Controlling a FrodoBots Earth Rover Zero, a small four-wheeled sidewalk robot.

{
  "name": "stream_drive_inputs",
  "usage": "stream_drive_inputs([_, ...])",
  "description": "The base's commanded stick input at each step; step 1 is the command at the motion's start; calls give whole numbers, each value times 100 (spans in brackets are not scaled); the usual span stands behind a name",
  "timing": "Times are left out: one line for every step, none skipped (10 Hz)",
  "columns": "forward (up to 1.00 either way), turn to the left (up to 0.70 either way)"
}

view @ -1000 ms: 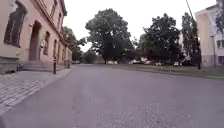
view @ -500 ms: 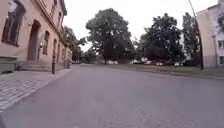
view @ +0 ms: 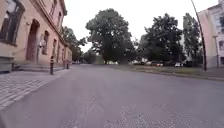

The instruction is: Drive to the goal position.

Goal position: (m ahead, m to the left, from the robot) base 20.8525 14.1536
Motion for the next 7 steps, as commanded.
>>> stream_drive_inputs([45, 0])
stream_drive_inputs([45, 0])
stream_drive_inputs([45, 0])
stream_drive_inputs([45, 0])
stream_drive_inputs([45, 0])
stream_drive_inputs([45, 0])
stream_drive_inputs([45, 0])
